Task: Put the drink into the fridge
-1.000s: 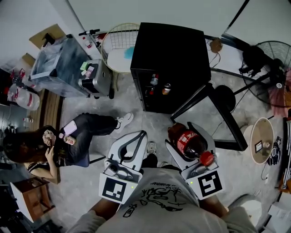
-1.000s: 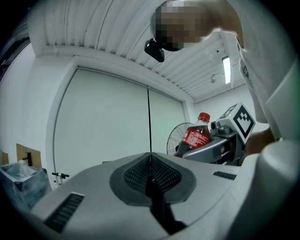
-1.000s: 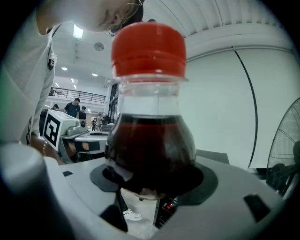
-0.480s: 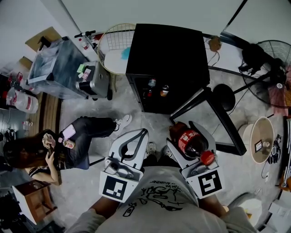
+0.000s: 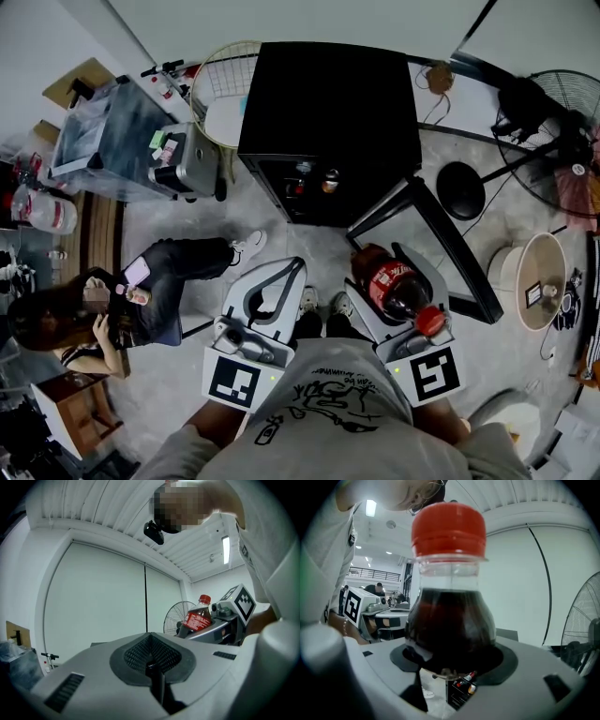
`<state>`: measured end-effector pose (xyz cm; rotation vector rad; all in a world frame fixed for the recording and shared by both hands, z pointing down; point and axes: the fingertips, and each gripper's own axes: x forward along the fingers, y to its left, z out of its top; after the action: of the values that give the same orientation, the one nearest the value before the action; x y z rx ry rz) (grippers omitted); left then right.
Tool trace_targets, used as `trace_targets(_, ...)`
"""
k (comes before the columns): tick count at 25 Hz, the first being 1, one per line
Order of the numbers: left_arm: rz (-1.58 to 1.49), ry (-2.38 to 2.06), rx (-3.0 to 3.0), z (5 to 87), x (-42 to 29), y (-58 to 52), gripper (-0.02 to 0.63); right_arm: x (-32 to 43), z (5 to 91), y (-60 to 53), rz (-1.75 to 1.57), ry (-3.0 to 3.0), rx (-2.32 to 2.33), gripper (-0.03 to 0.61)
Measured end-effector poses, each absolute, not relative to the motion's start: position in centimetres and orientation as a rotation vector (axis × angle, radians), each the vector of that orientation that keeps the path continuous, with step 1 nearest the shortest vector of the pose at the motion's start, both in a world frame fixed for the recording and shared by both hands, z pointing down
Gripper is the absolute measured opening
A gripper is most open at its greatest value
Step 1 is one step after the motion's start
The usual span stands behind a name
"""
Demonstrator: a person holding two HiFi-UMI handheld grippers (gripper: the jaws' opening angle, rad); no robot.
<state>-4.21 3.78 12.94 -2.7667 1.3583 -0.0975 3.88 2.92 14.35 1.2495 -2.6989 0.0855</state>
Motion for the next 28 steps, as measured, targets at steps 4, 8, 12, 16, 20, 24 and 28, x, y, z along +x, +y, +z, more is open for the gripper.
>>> trace_targets(4, -0.101, 1.365, -2.766, 13.7, -3.9, 3.2, 0.021, 4.4, 15.5, 2.5, 0.1, -2.689, 1.24, 0.311)
trace_targets(8, -0.104, 1.363, -2.778, 14.5, -3.4, 2.6, 0.021, 4.8, 16.5, 1.9, 0.123, -2.677, 1.226, 0.311)
trace_targets(12, -0.115, 1.361, -2.792, 15.5, -3.0, 2.2, 0.021, 5.0, 17.7, 1.6, 0.142, -2.667, 1.213, 0.311)
trace_targets(16, -0.118, 1.358, -2.796, 17.0, -2.8, 1.9, 0.021, 5.0, 19.3, 1.3, 0.147, -2.655, 1.205, 0.311)
trace_targets(20, -0.146, 1.344, -2.815, 18.8, -2.7, 1.7, 0.021, 5.1, 20.9, 1.1, 0.173, -2.631, 1.205, 0.311)
trace_targets(24, -0.17, 1.336, -2.83, 20.5, -2.7, 1.2, 0.021, 5.1, 22.7, 0.9, 0.192, -2.608, 1.197, 0.311)
trace_targets(28, -0.198, 1.321, -2.845, 22.6, -2.8, 0.6, 0.021, 4.8, 24.9, 0.4, 0.209, -2.584, 1.181, 0.311)
